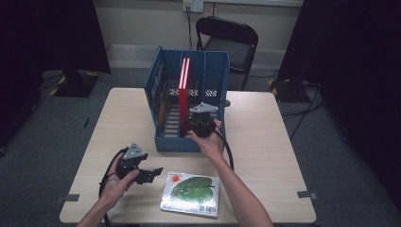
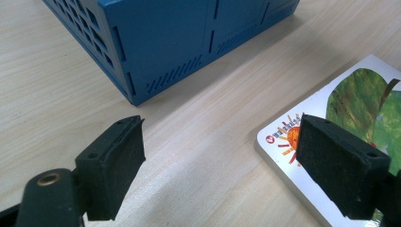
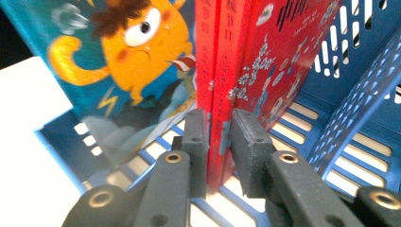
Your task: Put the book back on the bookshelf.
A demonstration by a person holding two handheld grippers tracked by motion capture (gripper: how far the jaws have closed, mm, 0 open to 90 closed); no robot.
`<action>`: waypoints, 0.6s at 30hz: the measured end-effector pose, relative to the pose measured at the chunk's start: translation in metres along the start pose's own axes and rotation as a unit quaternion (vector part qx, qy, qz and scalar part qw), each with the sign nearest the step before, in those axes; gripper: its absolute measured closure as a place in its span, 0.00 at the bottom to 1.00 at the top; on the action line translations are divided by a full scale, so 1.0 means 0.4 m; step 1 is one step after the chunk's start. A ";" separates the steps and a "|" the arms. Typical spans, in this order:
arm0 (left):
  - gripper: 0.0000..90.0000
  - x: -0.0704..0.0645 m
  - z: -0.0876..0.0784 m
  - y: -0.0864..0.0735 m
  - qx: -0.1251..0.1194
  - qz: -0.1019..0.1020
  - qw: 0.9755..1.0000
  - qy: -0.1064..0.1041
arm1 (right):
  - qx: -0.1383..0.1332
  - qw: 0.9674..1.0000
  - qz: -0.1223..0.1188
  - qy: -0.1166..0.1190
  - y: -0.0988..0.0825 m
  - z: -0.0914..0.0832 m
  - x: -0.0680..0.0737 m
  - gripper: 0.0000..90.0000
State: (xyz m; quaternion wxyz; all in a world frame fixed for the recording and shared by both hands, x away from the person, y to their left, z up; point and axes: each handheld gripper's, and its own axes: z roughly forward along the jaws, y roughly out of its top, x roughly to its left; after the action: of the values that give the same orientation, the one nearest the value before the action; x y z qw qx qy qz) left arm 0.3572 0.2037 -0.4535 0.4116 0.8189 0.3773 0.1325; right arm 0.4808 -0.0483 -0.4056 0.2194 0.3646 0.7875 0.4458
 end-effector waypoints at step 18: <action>0.21 -0.024 0.025 0.001 0.019 0.009 0.999 -0.025 | 0.039 0.998 -0.024 0.042 -0.162 -0.246 0.023 0.54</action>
State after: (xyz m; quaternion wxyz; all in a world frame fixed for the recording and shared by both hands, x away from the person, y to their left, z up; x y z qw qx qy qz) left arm 0.3562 0.1909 -0.4584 0.4043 0.8330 0.3618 0.1087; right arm 0.3844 -0.1163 -0.4118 0.1828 0.3348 0.8214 0.4240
